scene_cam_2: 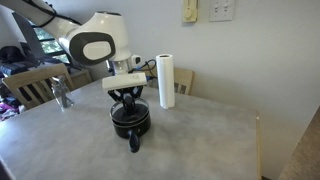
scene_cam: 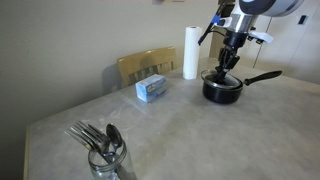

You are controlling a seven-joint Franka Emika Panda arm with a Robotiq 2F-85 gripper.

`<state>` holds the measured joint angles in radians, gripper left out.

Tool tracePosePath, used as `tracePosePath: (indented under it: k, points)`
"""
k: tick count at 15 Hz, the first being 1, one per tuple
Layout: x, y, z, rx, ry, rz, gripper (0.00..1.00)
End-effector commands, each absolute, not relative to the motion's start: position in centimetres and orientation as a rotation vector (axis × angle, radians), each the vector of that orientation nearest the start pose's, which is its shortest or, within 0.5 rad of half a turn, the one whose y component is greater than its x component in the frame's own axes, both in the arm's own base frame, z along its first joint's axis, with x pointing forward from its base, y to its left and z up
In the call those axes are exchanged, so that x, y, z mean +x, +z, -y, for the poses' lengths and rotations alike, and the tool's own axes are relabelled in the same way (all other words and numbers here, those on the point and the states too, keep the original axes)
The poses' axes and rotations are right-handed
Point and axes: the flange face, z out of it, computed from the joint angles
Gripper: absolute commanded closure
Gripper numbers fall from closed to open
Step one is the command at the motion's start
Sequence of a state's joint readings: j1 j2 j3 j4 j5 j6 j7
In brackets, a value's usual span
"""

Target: Put the lid on the pot

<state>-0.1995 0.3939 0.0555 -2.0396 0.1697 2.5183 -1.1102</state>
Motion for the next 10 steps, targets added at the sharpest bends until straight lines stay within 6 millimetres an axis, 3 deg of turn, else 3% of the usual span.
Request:
tracePosePath:
  k: [1, 10]
  points:
    - [59.9, 25.8, 10.1, -2.840, -0.209, 1.295, 0.85]
    - [59.0, 25.7, 11.2, -2.850, -0.162, 1.333, 0.85]
